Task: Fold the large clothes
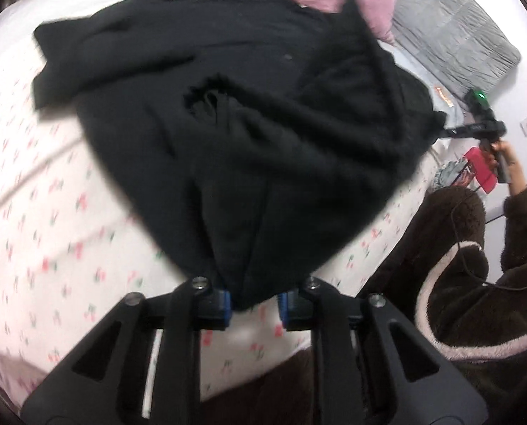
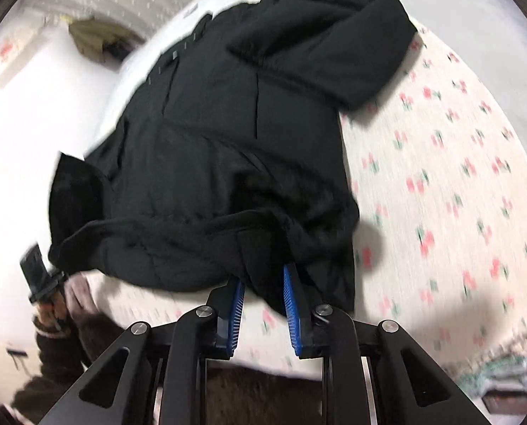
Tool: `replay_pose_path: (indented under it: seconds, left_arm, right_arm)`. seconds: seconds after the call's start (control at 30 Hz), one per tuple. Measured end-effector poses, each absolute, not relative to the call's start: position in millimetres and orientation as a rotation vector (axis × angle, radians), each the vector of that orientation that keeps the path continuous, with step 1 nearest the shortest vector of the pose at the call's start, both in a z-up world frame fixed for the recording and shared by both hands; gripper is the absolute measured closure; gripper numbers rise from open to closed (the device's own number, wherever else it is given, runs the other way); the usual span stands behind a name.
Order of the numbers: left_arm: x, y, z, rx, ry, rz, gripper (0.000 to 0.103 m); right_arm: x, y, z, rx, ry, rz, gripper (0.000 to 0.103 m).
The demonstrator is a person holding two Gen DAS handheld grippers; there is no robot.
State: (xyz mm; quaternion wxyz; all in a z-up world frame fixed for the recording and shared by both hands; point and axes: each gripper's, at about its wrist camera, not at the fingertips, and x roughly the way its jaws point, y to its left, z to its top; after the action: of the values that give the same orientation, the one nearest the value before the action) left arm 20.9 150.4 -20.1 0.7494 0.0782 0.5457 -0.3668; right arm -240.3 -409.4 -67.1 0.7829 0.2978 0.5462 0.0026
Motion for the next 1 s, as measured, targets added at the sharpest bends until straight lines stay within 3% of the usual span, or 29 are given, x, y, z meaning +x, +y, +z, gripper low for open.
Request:
replay_pose_path:
  seconds: [0.07,0.17,0.23,0.3,0.37,0.4,0.73,0.87,1.0]
  left_arm:
    - [15,156,-14,0.177,1.195,-0.774,0.076]
    - [2,172,9,0.164,1.13,-0.781,0.05]
    - [-2,185,33,0.118,1.044,-0.79,0.04]
    - [2,192,49,0.061,0.989,-0.796,0.038]
    - [13,184,59,-0.005,0.95,-0.805,0.034]
    - [18,176,58,-0.019,0.948,-0.802,0.034]
    - [58,71,-21,0.017,1.151,-0.826,0.034]
    - [34,42,-27,0.093,1.143,-0.895,0.034]
    - [-11,17,-22,0.276,1.073,-1.002,0.033]
  right_arm:
    - [-248,-403,-57,0.601,1.236,-0.024,0.081]
    - [-263,-405,-36,0.562,1.2,-0.056,0.08]
    - [-272,-409,-13,0.572,1.122,-0.056,0.078]
    - [-271,-412,6,0.581,1.055,-0.055,0.07]
    - [-258,-417,18,0.556,1.005,-0.067,0.034]
    - [-247,-417,22,0.544,0.982,-0.071,0.03]
    - [-106,-407,-37,0.742,1.039,0.107,0.03]
    - [-81,-392,-72,0.846,1.133,0.224,0.03]
    - [-103,-341,-83,0.729,1.265,0.368,0.031]
